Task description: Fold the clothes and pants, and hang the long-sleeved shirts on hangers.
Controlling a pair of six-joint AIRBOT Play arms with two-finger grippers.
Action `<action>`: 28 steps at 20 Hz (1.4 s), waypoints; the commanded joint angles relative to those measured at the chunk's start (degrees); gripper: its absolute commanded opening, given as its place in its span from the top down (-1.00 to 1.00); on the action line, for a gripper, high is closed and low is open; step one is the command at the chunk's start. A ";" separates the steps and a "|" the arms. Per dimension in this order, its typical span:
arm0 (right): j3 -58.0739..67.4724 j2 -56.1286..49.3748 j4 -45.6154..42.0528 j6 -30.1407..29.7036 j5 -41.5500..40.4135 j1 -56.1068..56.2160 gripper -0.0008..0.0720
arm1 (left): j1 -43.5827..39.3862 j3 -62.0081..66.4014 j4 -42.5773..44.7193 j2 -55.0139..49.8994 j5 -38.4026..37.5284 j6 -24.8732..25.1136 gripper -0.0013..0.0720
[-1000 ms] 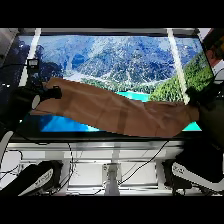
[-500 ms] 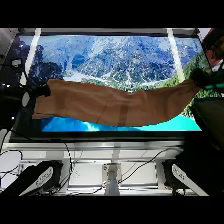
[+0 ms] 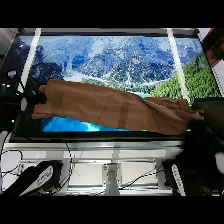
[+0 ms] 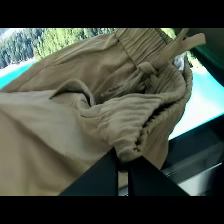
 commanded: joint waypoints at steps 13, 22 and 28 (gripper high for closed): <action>-2.89 -0.28 12.41 0.24 25.09 0.09 0.92 | 0.61 16.52 -6.38 -7.52 3.28 -6.40 -0.54; -2.89 -1.20 10.58 -1.51 22.71 0.09 0.92 | 0.68 46.38 -17.55 -41.42 -21.49 14.62 -0.82; -2.89 -1.22 9.73 -1.46 22.58 0.09 0.92 | 1.05 47.06 -12.79 -43.91 -4.79 12.44 -0.71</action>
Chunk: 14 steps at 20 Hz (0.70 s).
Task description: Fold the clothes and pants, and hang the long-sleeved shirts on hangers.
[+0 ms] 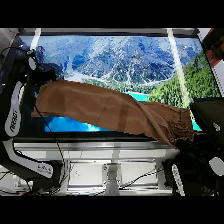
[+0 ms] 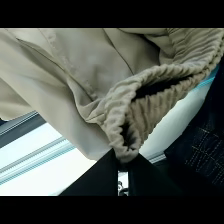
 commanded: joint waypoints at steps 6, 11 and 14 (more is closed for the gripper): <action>-0.02 -0.11 -1.16 -0.07 -1.18 0.04 0.92 | 2.86 1.66 1.86 -6.56 9.03 0.09 -0.70; -0.02 -0.22 -1.09 0.02 -3.19 0.04 0.92 | 3.41 1.66 -6.25 -9.35 11.93 9.81 -0.70; -0.02 -0.22 -0.72 0.15 -2.97 0.04 0.92 | 3.37 1.66 -8.70 -10.32 13.90 11.91 -0.69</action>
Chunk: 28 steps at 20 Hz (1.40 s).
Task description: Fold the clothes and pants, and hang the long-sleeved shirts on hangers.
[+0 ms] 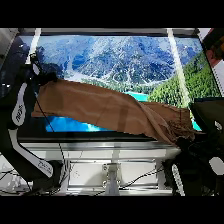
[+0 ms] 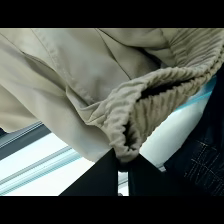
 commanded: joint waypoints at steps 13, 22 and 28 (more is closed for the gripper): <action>-0.02 -0.02 0.81 0.26 -0.66 0.04 0.92 | -3.04 0.04 -6.23 -4.09 6.34 3.43 -0.24; -0.04 -0.04 1.38 2.78 -12.11 0.04 0.92 | -3.50 2.21 -6.19 -5.05 4.66 3.45 0.91; -0.26 -11.82 -2.64 6.54 -45.55 0.04 0.92 | -3.30 14.05 -5.88 -3.63 6.10 3.48 0.91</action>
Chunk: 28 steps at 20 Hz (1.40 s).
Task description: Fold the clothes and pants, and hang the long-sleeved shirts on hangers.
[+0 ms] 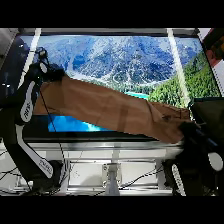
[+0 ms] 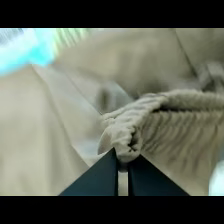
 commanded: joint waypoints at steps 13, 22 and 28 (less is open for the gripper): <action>27.65 -28.79 -5.22 -16.04 -10.84 -13.68 0.92 | 10.47 9.31 2.23 23.15 -15.52 10.05 0.91; 27.85 -25.51 -3.48 -33.16 25.14 -14.53 0.92 | 11.21 9.01 2.29 28.87 -48.39 14.69 0.91; 27.82 -25.53 -3.54 -37.59 34.14 -14.53 0.92 | 12.22 2.99 6.58 28.81 -58.25 15.89 0.92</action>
